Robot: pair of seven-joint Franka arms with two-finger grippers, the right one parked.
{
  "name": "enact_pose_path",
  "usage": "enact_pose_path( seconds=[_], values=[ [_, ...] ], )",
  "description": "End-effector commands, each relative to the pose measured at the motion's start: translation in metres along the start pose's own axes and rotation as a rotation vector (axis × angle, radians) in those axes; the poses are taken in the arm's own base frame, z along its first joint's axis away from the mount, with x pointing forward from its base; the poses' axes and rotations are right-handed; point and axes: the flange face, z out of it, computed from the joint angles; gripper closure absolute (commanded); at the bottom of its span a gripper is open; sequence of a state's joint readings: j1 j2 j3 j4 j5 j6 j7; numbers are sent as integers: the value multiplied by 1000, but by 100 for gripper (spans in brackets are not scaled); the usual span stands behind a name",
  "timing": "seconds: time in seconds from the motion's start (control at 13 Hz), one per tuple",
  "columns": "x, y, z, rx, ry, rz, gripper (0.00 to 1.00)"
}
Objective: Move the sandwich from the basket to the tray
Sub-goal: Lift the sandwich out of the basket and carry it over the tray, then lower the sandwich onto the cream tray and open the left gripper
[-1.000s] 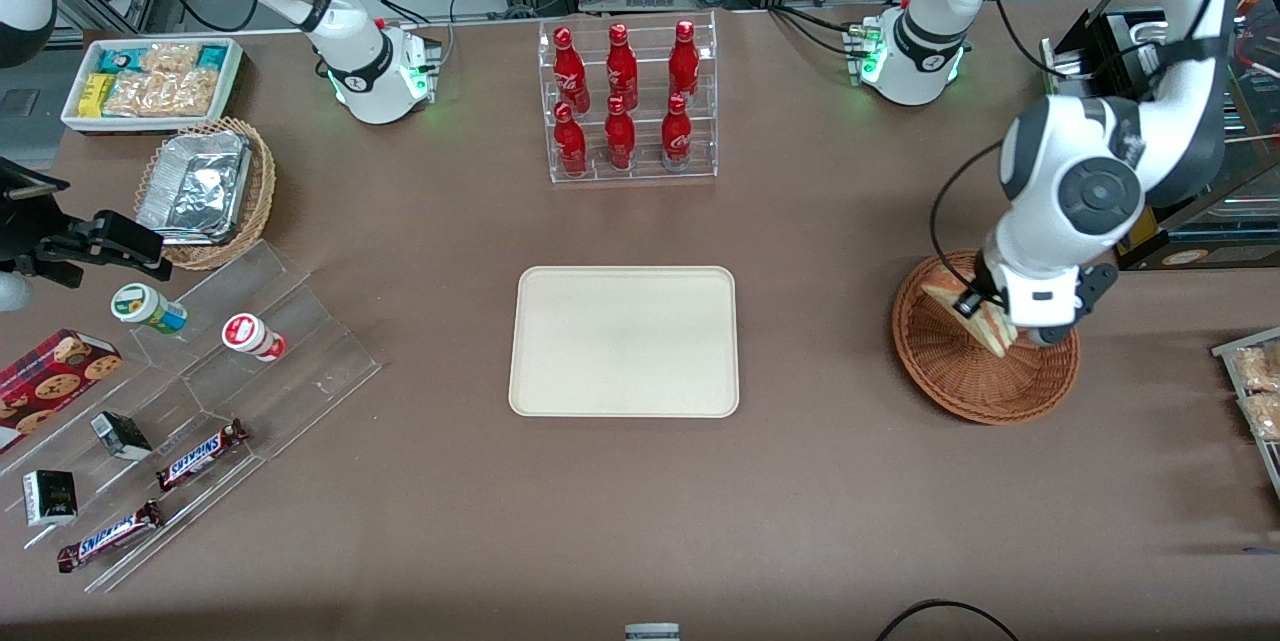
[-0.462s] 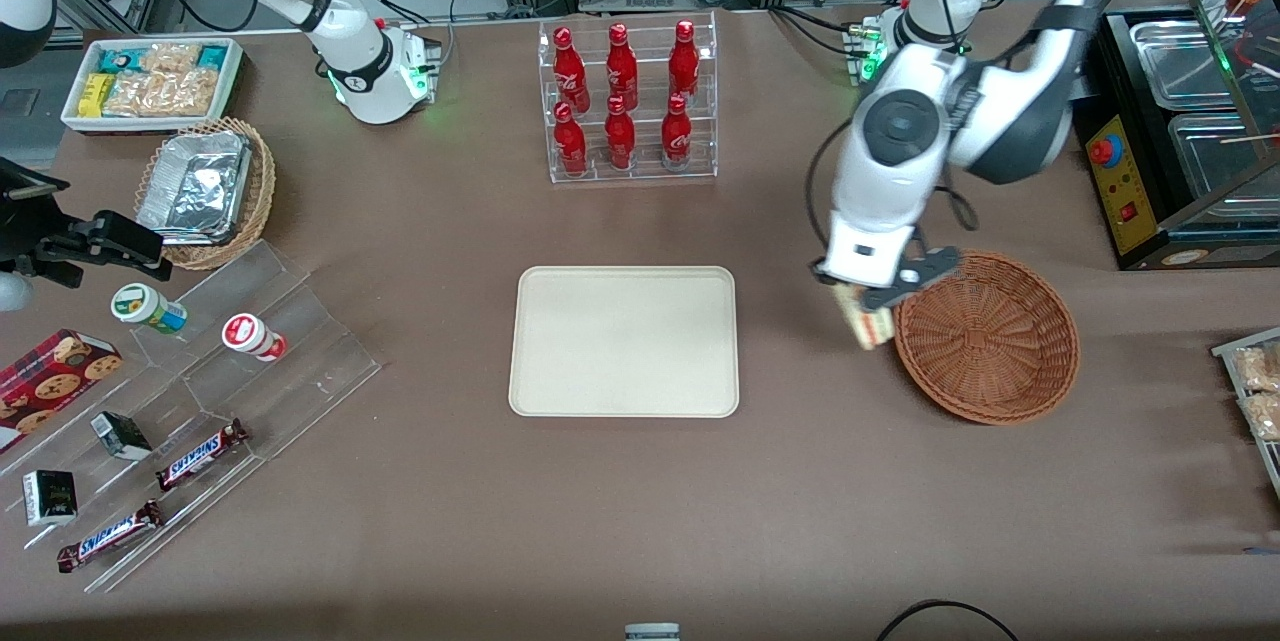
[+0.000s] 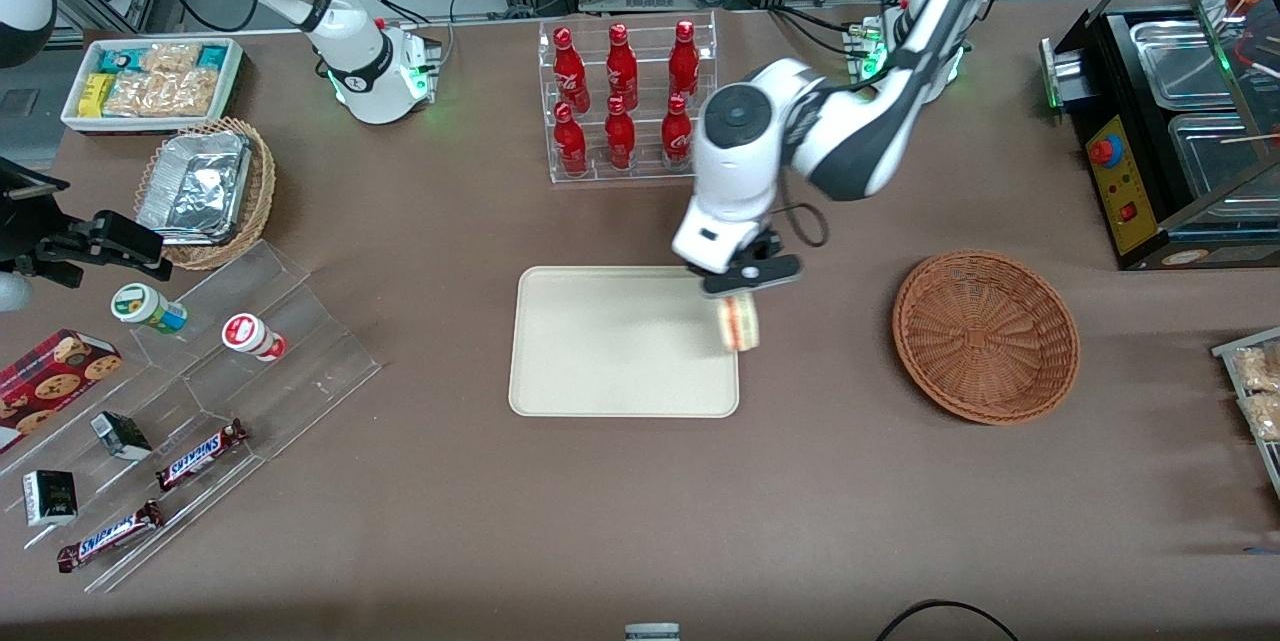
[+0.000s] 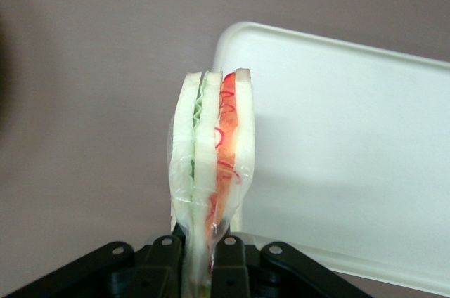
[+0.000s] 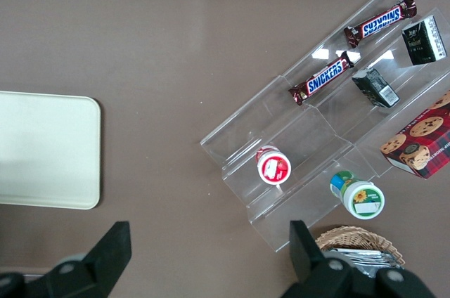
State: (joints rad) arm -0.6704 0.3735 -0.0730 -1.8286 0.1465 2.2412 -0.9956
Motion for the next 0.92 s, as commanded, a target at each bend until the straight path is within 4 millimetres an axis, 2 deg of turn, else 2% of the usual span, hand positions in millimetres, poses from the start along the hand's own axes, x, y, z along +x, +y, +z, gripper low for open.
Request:
enact_pose_path(
  seconds=[0.0, 0.15, 0.31, 0.69, 0.77, 0.85],
  values=[
    [-1, 24, 28, -38, 39, 51, 94],
    [-11, 34, 51, -35, 63, 102, 94],
    [-12, 39, 75, -29, 101, 154, 94],
    [-9, 42, 93, -58, 116, 181, 93],
    [-10, 41, 94, -56, 113, 185, 74],
    [-10, 40, 94, -55, 113, 187, 20]
  ],
)
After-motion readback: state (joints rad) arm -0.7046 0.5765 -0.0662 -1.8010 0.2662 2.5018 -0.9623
